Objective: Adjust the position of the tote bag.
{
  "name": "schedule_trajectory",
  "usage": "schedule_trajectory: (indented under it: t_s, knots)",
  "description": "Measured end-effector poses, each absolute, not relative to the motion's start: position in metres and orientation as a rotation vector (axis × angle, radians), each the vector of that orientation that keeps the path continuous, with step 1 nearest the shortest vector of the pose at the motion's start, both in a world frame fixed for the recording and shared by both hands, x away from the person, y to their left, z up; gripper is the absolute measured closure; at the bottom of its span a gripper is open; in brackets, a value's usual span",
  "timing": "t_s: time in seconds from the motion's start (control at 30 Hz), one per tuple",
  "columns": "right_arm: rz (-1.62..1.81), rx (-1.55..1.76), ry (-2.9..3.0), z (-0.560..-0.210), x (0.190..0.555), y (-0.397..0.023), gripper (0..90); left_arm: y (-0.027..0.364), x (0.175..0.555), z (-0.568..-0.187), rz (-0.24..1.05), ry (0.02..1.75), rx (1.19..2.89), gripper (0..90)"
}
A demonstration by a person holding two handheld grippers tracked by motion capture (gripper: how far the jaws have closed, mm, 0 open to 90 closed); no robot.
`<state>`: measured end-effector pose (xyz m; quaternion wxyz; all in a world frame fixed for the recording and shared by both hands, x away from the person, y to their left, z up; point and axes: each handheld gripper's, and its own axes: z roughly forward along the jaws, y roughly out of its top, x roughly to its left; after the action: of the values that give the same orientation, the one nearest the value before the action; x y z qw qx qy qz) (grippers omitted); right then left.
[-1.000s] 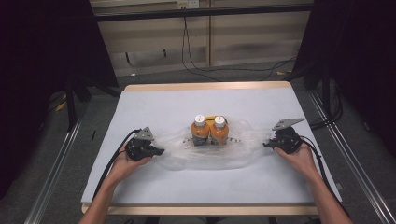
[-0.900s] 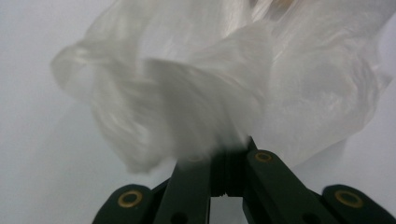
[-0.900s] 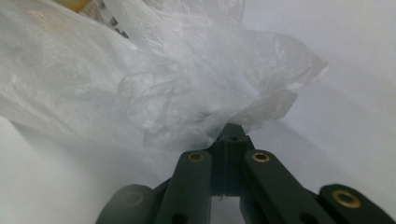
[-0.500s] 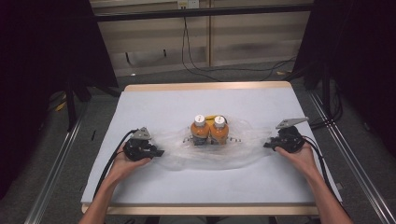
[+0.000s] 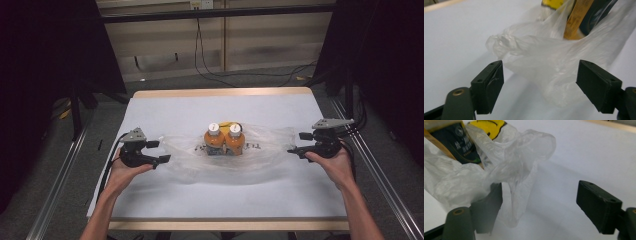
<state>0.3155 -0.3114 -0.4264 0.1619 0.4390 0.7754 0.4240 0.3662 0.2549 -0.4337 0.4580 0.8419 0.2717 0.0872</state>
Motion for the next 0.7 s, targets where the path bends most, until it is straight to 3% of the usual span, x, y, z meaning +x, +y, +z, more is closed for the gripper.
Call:
schedule_trajectory:
  t_s: [0.23,0.27,0.3,0.4,0.57,0.67,0.7]
  knots:
    - [1.269,1.215,2.144,-0.401,0.301,-0.322,17.7,0.268,0.363,-0.411,0.220,0.694,1.971,16.7]
    - [1.278,1.213,2.132,-0.398,0.299,-0.323,18.1,0.268,0.361,-0.409,0.235,0.664,1.970,21.9]
    - [1.294,1.206,2.120,-0.395,0.298,-0.325,21.3,0.266,0.359,-0.407,0.256,0.646,1.978,28.1]
    - [1.326,1.170,2.137,-0.389,0.296,-0.323,30.3,0.256,0.358,-0.403,0.262,0.632,2.015,27.1]
    - [1.326,1.090,2.219,-0.384,0.299,-0.300,57.5,0.237,0.354,-0.399,0.252,0.570,2.073,44.2]
    - [1.283,1.034,2.290,-0.384,0.303,-0.280,69.3,0.220,0.358,-0.393,0.234,0.510,2.102,55.8]
    - [1.283,1.034,2.290,-0.384,0.303,-0.280,69.3,0.220,0.358,-0.393,0.234,0.510,2.102,58.8]
